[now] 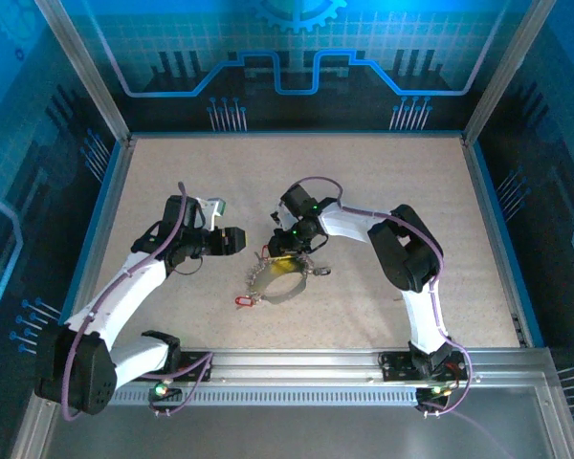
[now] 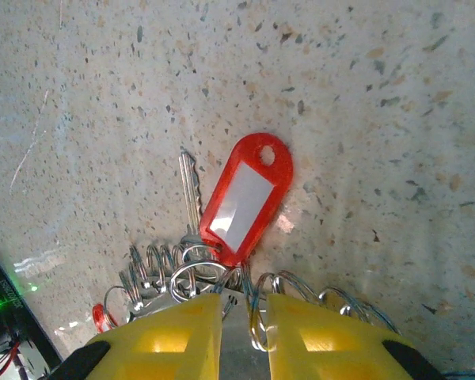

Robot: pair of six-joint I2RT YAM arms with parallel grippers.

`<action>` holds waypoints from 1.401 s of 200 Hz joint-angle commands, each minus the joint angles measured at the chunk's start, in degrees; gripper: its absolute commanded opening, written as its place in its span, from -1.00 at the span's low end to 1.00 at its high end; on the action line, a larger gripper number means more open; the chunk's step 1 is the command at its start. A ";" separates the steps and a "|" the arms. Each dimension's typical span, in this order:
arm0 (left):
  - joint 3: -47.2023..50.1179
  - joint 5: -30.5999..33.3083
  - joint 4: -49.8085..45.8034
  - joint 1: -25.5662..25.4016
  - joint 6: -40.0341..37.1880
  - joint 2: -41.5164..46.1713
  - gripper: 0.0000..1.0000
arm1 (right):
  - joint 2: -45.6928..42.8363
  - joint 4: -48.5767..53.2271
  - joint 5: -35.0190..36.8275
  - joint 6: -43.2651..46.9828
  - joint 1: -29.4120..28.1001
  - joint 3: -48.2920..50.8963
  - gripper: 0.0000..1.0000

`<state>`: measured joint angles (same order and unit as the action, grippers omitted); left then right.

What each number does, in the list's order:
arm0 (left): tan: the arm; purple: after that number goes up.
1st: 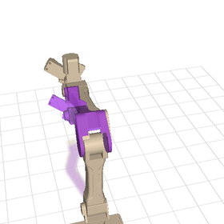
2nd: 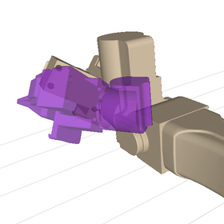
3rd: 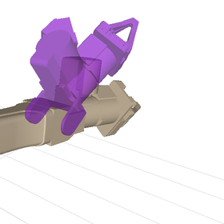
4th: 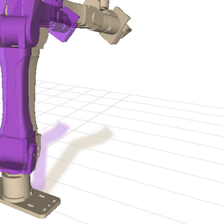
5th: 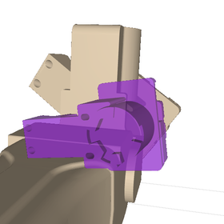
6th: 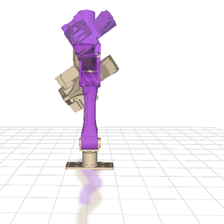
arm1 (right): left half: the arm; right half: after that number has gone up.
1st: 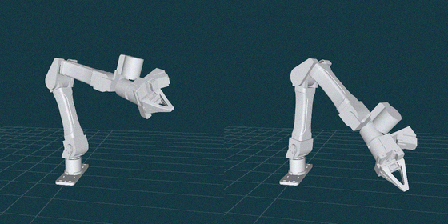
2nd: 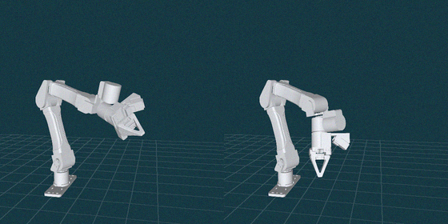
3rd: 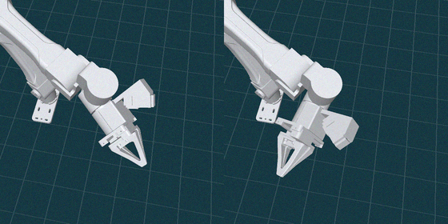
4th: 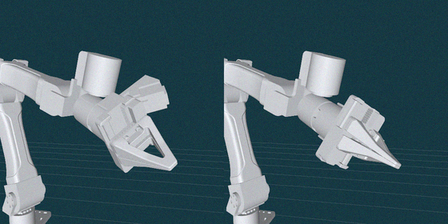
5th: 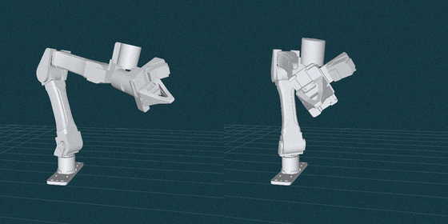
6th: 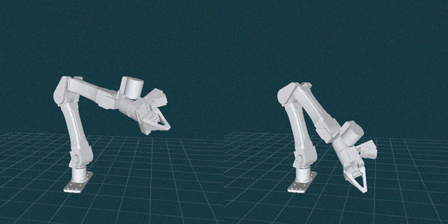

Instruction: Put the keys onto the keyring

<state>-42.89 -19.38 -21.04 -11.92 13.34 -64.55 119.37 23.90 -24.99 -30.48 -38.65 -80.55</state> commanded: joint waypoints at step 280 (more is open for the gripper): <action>9.80 -3.06 31.59 -17.21 -12.20 -2.61 0.50 | -17.55 2.13 23.21 -31.79 0.85 18.40 -1.00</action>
<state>-34.72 -24.49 1.28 -25.67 10.79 -65.17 104.42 24.08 -8.19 -53.32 -38.17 -64.38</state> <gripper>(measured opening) 0.730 0.049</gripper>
